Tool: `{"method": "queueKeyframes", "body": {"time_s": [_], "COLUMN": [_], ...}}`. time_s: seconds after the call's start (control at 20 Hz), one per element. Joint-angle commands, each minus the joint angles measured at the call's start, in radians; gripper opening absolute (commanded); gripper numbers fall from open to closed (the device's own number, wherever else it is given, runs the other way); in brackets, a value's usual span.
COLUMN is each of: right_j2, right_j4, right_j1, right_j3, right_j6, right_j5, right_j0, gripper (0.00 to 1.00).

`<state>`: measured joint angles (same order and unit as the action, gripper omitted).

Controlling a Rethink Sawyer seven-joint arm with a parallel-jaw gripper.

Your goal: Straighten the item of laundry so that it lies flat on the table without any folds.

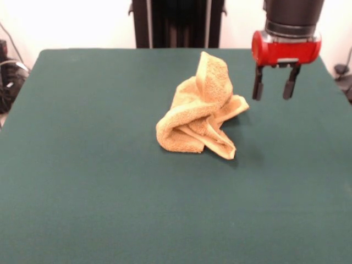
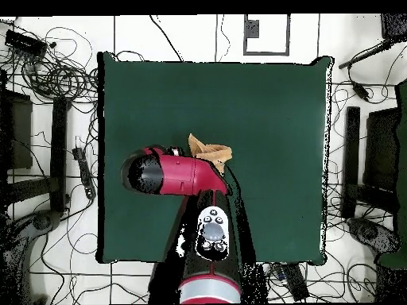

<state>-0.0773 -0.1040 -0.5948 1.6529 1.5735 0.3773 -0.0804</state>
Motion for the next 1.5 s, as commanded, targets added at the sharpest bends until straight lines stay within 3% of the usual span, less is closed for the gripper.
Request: {"method": "queueKeyframes", "body": {"time_s": [0.05,0.8,1.15,1.5], "right_j2": [0.072,0.063,0.079,0.059], "right_j4": [-0.032,-0.024,0.005,-0.005], "right_j1": [0.014,0.02,0.063,0.088], "right_j3": [0.102,0.112,0.163,0.148], "right_j6": [0.206,0.208,0.2,0.203], "right_j5": [0.006,-0.008,-0.113,-0.117], "right_j0": [0.002,-0.009,0.03,0.031], "gripper": [1.0,1.0,1.0,1.0]}}
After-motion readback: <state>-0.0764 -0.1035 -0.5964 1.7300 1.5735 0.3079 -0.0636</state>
